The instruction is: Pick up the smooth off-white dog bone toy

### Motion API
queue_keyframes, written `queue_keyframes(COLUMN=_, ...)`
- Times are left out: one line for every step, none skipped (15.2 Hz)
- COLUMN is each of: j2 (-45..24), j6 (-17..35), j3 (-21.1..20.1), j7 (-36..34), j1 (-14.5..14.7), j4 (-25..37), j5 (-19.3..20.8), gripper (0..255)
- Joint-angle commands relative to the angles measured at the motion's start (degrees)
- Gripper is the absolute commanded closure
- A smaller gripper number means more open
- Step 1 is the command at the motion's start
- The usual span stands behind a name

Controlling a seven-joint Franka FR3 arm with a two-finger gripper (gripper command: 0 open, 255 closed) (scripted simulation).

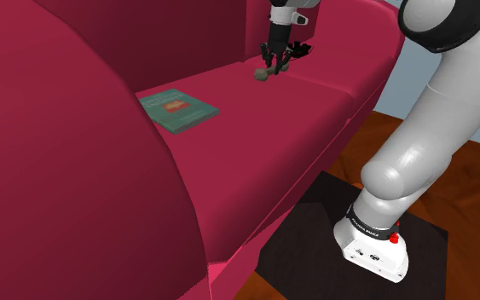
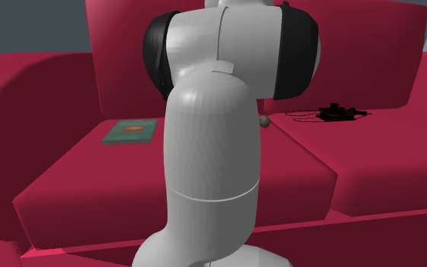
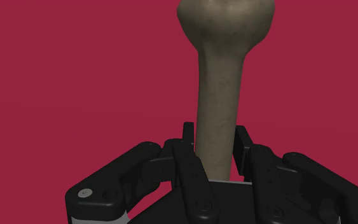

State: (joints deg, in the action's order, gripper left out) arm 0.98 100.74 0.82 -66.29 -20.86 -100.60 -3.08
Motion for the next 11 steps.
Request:
queue_keyframes(j2=-0.1, j6=-1.6, j3=0.0, j7=-0.1, j1=0.0, j4=1.7, j5=0.0, gripper=255)
queue_keyframes(j2=-0.2, j6=-2.4, j3=0.0, j7=-0.1, j1=0.0, j4=2.6, j5=0.0, gripper=255)
queue_keyframes(j2=-0.3, j6=-3.2, j3=0.0, j7=-0.2, j1=0.0, j4=3.5, j5=0.0, gripper=255)
queue_keyframes(j2=-0.4, j6=-4.0, j3=0.0, j7=-0.2, j1=0.0, j4=4.4, j5=0.0, gripper=255)
queue_keyframes(j2=-0.5, j6=-4.8, j3=0.0, j7=-0.2, j1=0.0, j4=5.3, j5=0.0, gripper=255)
queue_keyframes(j2=-0.6, j6=-5.6, j3=0.0, j7=-0.3, j1=0.0, j4=6.2, j5=0.0, gripper=255)
queue_keyframes(j2=-0.8, j6=-6.4, j3=0.0, j7=-0.3, j1=0.0, j4=7.2, j5=0.0, gripper=255)
queue_keyframes(j2=-0.9, j6=-7.2, j3=0.0, j7=-0.3, j1=0.0, j4=8.1, j5=0.0, gripper=255)
queue_keyframes(j2=-1.1, j6=-8.0, j3=0.0, j7=-0.4, j1=0.0, j4=9.1, j5=0.0, gripper=255)
queue_keyframes(j2=-1.1, j6=-8.2, j3=0.0, j7=-0.4, j1=0.0, j4=9.3, j5=0.0, gripper=255)
queue_keyframes(j2=-1.1, j6=-8.2, j3=0.0, j7=-0.4, j1=0.0, j4=9.3, j5=0.0, gripper=255)
